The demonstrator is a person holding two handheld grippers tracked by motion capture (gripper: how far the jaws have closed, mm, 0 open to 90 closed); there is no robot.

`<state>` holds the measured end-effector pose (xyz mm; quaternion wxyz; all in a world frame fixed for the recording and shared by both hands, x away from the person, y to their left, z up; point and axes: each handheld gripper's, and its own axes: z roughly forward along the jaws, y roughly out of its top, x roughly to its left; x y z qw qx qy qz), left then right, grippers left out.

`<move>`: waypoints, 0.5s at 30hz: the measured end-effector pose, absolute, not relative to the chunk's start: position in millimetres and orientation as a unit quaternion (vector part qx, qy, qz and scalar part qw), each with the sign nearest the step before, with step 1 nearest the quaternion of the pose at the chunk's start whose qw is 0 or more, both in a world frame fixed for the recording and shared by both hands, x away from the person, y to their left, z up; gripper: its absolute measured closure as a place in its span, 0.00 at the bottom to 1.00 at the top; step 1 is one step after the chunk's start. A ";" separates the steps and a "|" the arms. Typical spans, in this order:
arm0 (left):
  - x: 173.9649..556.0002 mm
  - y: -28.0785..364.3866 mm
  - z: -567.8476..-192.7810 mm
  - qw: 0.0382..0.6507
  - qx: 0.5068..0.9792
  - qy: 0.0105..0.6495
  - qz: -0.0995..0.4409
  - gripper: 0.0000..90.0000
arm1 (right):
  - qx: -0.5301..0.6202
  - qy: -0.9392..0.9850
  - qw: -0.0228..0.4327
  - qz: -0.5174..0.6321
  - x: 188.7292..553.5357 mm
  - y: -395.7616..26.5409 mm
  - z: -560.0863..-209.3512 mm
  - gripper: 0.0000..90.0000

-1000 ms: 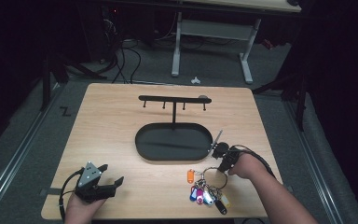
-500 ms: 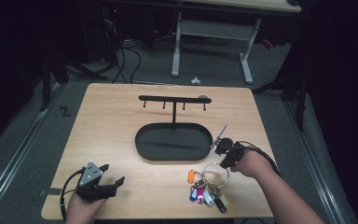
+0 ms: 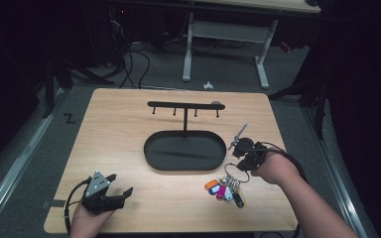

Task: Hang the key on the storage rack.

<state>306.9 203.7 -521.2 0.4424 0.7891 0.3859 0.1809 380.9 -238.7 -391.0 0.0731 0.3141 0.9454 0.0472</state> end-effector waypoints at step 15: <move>310.9 198.2 -520.6 0.445 0.791 0.381 0.179 0.24 | 0.317 0.943 0.084 0.053 379.7 -241.2 -346.1 0.97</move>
